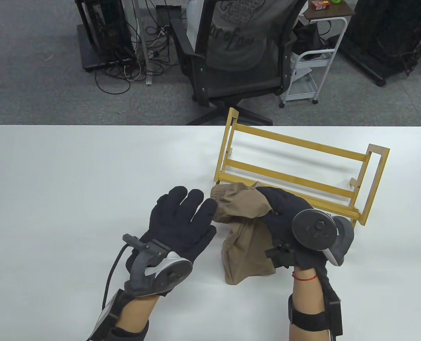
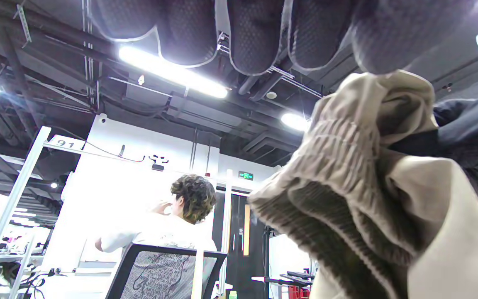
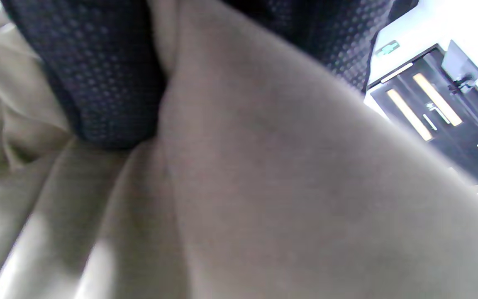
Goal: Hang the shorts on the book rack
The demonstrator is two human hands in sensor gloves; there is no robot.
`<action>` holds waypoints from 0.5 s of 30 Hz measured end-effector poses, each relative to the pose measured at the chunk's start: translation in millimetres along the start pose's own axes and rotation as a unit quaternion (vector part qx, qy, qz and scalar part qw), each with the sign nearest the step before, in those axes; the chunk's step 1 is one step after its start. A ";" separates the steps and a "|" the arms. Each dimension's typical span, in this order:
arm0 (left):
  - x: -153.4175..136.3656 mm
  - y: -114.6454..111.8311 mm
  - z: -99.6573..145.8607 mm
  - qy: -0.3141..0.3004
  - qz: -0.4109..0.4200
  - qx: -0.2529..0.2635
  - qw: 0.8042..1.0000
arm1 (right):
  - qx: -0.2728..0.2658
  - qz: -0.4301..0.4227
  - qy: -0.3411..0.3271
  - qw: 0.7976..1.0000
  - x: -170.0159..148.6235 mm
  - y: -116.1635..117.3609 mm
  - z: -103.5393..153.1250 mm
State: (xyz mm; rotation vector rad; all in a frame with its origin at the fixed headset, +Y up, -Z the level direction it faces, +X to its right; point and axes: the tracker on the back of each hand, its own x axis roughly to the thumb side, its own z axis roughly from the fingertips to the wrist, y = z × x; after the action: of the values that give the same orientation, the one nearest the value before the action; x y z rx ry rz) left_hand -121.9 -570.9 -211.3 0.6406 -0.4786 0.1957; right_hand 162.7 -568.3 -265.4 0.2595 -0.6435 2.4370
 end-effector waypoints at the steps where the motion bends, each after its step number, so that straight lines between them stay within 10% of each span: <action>1: -3.2 -0.3 2.2 0.004 0.002 -0.003 1.000 | -0.008 -0.001 0.006 1.000 -2.8 -3.6 0.6; 15: -41.8 -7.1 34.1 0.037 -0.015 -0.021 0.999 | -0.055 0.000 0.044 0.997 -23.1 -28.2 6.3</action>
State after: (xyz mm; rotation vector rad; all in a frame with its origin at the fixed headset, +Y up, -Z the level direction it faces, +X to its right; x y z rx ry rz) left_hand -168.7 -598.7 -211.6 0.5979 -0.4015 0.1798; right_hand 198.2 -563.2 -256.6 0.1059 -0.7360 2.3893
